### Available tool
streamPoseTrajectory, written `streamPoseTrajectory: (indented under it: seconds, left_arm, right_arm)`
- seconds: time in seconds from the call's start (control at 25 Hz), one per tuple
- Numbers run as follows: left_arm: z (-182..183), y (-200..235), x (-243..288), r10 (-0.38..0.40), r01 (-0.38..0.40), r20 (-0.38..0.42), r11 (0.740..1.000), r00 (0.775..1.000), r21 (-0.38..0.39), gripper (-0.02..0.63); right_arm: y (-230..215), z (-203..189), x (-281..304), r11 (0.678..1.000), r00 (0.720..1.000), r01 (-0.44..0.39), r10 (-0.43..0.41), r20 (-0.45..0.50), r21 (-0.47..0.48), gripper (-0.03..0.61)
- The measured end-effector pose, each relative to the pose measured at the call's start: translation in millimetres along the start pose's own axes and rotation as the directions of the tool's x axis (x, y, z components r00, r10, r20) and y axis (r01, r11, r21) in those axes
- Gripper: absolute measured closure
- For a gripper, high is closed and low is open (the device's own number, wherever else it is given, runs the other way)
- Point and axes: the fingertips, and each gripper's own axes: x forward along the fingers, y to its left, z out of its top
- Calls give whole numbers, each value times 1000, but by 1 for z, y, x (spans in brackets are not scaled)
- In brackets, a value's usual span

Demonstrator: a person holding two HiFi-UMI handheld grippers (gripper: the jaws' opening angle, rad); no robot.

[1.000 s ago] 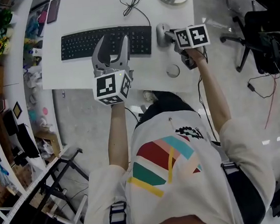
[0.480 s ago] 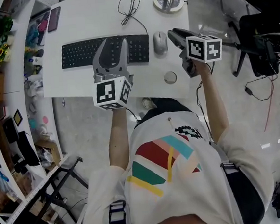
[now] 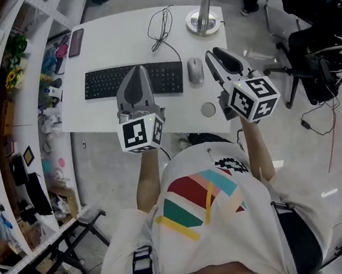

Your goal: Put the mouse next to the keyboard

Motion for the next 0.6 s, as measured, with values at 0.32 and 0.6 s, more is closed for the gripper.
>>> streamPoseTrajectory:
  seconds: [0.32, 0.6]
  left_arm:
    - [5, 18, -20, 67, -67, -6, 997, 998, -41, 569]
    - [15, 21, -25, 83, -82, 11, 996, 997, -41, 569]
  right_arm:
    - [43, 1, -12, 996, 997, -71, 71, -8, -59, 482]
    - [63, 5, -7, 984, 993, -118, 115, -32, -134, 482]
